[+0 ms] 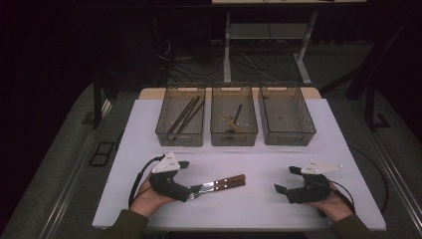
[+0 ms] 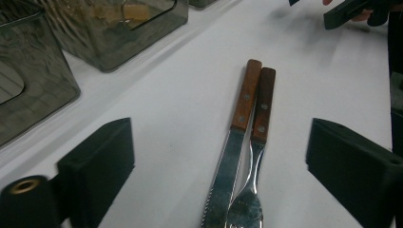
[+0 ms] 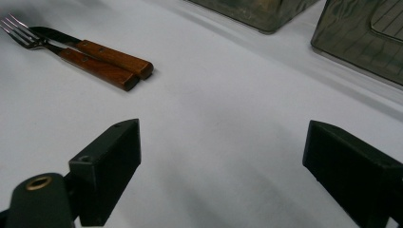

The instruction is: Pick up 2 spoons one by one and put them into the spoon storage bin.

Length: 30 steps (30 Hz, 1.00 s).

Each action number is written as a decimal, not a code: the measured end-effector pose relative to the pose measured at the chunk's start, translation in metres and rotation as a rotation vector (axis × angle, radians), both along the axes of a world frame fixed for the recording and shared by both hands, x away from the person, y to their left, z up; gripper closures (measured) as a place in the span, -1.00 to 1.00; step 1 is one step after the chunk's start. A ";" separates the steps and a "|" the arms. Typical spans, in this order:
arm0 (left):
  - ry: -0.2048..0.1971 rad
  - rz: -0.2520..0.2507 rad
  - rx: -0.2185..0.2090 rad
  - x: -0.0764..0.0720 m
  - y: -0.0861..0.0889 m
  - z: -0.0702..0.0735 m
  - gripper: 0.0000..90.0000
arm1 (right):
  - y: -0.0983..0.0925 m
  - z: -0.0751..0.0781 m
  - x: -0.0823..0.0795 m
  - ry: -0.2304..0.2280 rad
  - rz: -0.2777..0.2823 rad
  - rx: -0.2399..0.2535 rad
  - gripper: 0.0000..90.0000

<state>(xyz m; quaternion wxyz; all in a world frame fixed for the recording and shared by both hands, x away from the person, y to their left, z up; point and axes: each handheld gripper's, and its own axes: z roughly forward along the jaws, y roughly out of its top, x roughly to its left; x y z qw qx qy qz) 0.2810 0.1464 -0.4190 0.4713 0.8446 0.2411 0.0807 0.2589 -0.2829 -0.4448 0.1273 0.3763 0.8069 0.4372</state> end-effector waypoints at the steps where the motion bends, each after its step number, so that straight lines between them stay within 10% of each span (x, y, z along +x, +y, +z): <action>1: 0.004 0.000 0.000 0.001 -0.002 0.001 -0.68 | 0.000 0.000 0.001 -0.005 0.002 0.004 -0.73; 14: 0.041 -0.126 0.044 0.025 -0.044 0.009 -0.14 | 0.000 0.000 0.002 0.003 -0.005 0.003 -0.73; 30: 0.091 -0.201 0.219 0.034 -0.073 -0.005 0.47 | 0.000 0.001 0.002 -0.004 -0.009 0.005 -0.73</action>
